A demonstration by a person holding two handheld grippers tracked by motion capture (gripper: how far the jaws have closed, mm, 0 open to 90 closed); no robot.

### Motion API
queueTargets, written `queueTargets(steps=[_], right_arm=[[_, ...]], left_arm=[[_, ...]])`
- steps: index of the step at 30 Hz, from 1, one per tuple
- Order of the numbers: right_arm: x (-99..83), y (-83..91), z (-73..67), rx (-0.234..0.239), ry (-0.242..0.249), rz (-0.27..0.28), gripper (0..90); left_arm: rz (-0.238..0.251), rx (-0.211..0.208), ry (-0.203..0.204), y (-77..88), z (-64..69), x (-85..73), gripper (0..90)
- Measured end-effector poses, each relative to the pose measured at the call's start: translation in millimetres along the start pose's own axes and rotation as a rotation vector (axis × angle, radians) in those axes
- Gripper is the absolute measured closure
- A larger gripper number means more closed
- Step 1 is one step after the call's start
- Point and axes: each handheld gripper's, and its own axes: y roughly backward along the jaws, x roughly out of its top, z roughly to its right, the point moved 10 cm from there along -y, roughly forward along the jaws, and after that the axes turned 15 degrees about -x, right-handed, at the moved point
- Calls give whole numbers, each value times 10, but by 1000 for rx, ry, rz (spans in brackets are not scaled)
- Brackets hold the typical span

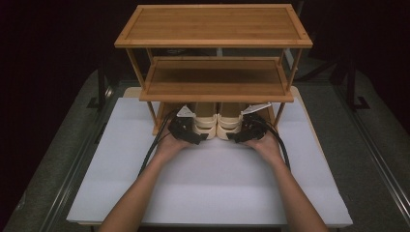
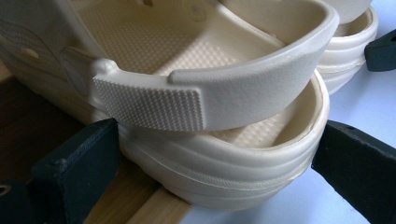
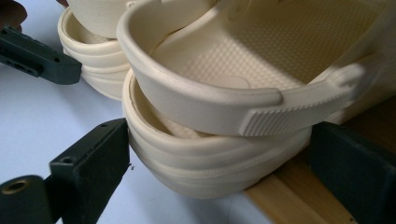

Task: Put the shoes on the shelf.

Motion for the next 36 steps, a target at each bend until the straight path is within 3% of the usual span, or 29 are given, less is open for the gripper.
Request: queueTargets(steps=[2,5,11,14,17,21,24,27,36], right_arm=[[31,-35,40,-3,27,31,60],[45,-63,71,-11,19,38,62],[53,-72,103,-34,7,37,79],[26,-16,84,-10,4,42,94],[-33,64,77,-7,-28,28,94],[-149,166,94,-24,-31,30,93],[-258,273,101,-25,-38,31,81],[-358,355,131,-40,-46,20,59],[-666,682,207,-83,-49,11,17]], left_arm=[[2,6,4,-13,-19,11,9],[-10,28,-9,-38,-68,38,10],[-21,30,-1,-34,-74,30,17],[-26,18,1,25,-36,11,33],[-22,24,-2,126,-1,-8,33],[-36,26,-30,273,51,-79,33],[-25,26,-26,363,114,-134,32],[-43,26,-34,472,180,-226,33],[-27,46,-24,886,310,-511,32]])
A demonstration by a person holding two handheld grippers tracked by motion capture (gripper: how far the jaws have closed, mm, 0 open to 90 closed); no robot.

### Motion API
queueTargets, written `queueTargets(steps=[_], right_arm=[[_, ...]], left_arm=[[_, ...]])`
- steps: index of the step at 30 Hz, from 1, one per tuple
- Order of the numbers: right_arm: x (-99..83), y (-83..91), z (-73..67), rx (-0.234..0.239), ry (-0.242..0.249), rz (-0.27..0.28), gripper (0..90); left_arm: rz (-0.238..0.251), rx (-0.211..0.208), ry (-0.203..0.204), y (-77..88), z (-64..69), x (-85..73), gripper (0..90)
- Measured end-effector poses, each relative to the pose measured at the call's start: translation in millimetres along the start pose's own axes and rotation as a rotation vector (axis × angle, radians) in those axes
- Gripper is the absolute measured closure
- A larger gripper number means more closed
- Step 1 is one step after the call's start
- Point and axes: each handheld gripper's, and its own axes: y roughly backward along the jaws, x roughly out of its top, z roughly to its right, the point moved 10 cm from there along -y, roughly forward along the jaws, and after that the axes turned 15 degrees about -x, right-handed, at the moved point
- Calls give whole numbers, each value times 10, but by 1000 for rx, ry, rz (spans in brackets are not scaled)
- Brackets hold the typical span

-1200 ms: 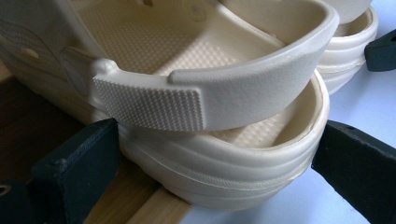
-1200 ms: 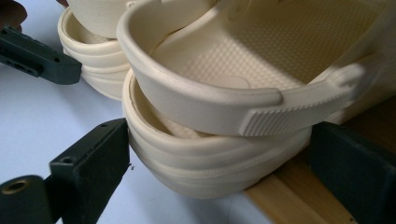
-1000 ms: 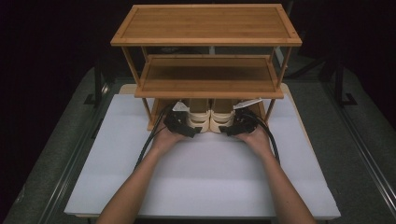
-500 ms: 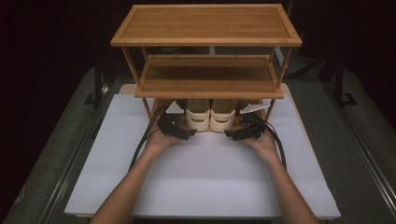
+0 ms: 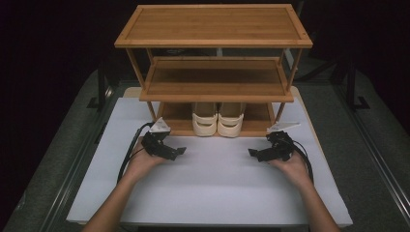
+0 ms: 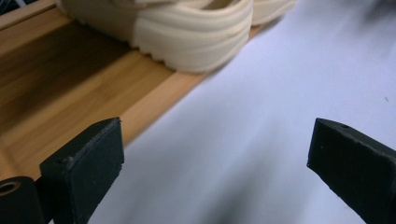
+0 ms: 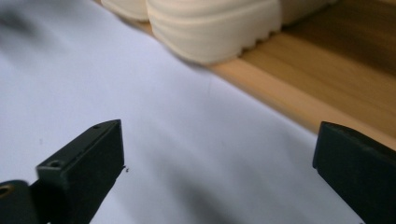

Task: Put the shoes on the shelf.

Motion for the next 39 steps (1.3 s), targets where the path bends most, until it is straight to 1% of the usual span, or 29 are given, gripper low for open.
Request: queueTargets(steps=[2,4,5,7,11,14,17,20,21,22,24,25,28,29,30,31,34,39], right_arm=[[-77,73,10,-7,1,4,17],[-160,143,20,-10,0,9,17],[-193,165,29,-17,2,7,17],[-285,225,54,-37,5,4,17],[-499,356,81,-46,3,-8,17],[-673,464,116,-56,-6,-18,17],[-824,553,147,-74,-6,-32,17],[-959,618,165,-96,7,-53,17],[-988,633,166,-101,6,-60,17],[-1031,654,174,-118,5,-69,17],[-1064,682,179,-139,9,-70,17],[-1077,690,183,-149,14,-73,17],[-1078,682,180,-153,12,-77,14],[-1079,682,180,-152,12,-75,14],[-1079,682,181,-152,12,-73,15],[-1080,682,180,-153,12,-73,14],[-1080,682,180,-153,11,-72,14],[-1081,682,180,-153,11,-72,14]], left_arm=[[-5,8,0,91,22,-78,32],[-6,14,10,168,46,-154,32],[-18,21,9,216,56,-207,32],[-18,38,9,306,93,-308,31],[-55,56,2,474,203,-585,31],[-74,80,1,584,253,-754,28],[-79,89,16,687,306,-907,27],[-100,113,22,784,332,-1058,24],[-98,115,34,815,343,-1114,24],[-103,118,39,842,349,-1159,24],[-107,139,47,893,351,-1236,16],[-108,141,51,912,351,-1268,12],[-113,149,63,945,343,-1349,11],[-103,149,69,943,340,-1357,0],[-91,138,78,937,337,-1366,0],[-90,129,91,931,333,-1371,0],[-94,109,111,929,320,-1384,0],[-94,109,112,928,321,-1385,0]])
